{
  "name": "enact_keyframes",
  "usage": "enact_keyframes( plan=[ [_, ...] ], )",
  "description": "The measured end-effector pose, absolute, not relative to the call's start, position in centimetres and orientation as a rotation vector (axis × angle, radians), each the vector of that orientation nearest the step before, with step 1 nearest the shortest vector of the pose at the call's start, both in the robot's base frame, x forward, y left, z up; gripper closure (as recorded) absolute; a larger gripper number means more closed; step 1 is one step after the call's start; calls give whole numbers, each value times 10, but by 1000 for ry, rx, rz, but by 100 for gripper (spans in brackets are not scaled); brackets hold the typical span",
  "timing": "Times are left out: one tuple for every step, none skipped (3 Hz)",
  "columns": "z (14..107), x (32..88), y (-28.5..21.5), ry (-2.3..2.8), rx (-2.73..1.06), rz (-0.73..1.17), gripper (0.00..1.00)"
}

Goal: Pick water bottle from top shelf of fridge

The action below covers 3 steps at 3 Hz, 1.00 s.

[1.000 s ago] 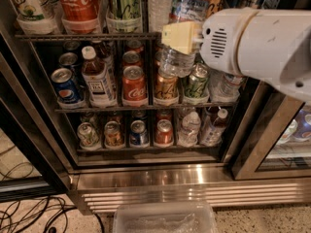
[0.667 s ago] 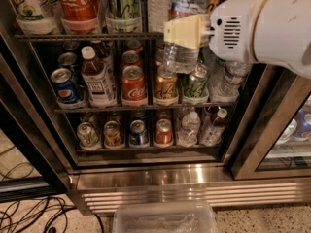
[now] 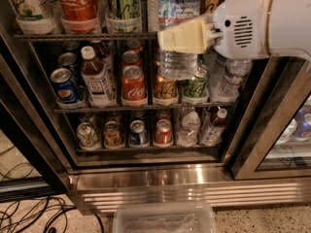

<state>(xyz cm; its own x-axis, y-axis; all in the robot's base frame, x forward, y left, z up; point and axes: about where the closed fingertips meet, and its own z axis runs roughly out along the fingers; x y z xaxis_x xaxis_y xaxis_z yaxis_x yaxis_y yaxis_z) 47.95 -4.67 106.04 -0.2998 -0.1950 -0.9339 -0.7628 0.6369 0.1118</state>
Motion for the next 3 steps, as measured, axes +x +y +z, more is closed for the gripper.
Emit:
enact_keyframes(
  plan=[
    [1060,479,-47,1825,-768,688,100],
    [1042,465,-38,1863,-821,707,100],
    [1002,433,-24,1950,-919,769,100]
  ],
)
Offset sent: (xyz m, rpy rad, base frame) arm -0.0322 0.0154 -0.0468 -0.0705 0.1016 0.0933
